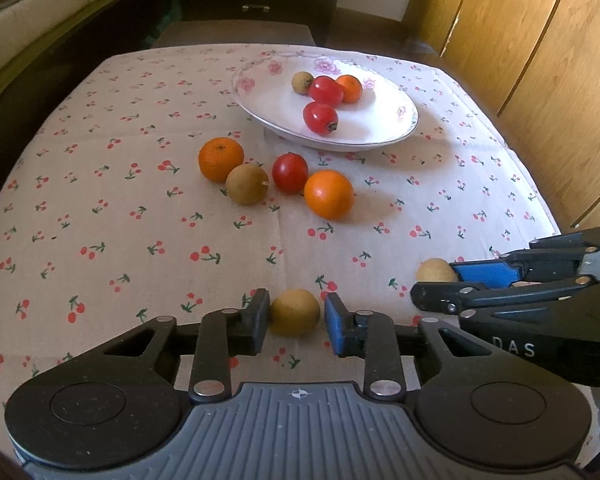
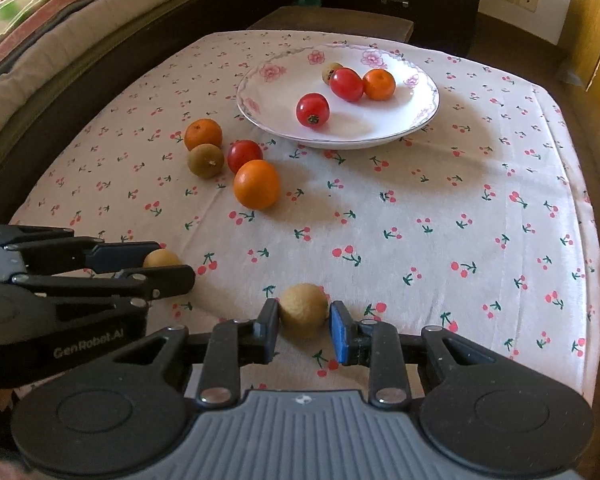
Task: Organize fruits
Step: 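Carry both brown round fruits over the white bowl with both grippers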
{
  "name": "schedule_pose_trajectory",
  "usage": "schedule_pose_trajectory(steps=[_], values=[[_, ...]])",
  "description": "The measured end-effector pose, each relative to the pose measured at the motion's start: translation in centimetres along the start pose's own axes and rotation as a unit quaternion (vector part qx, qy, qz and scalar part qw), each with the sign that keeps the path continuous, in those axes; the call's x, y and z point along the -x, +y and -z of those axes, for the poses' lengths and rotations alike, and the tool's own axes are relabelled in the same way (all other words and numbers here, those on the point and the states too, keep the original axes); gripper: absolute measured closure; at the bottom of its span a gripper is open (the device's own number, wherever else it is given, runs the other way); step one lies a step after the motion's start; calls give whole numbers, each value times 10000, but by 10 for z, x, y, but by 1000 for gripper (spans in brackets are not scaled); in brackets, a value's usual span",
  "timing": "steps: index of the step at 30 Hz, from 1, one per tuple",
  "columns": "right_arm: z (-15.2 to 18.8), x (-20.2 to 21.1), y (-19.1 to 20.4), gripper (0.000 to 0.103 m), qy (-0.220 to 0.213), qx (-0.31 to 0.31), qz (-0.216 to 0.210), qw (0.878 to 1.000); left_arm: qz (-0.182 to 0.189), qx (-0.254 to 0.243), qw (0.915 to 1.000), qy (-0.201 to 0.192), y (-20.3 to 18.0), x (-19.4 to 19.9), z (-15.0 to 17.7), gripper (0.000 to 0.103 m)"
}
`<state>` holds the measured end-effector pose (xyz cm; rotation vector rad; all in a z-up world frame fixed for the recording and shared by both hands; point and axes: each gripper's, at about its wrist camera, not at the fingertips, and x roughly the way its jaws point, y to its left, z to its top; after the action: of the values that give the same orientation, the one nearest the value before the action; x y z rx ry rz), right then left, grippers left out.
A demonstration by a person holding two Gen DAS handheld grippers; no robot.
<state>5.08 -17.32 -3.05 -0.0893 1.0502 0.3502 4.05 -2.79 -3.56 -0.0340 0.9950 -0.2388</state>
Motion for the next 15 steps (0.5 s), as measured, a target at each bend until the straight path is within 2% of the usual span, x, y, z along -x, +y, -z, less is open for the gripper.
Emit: schedule_pose_trajectory(steps=[9,15], values=[[0,15,-6,74,-164,-163,-42,9997,117,223,9997,-28,-1,9,-5,69],[-11,29,-8,74,-400,-251,-79,9989,212,202,9993,-235,-11,22,-18,69]])
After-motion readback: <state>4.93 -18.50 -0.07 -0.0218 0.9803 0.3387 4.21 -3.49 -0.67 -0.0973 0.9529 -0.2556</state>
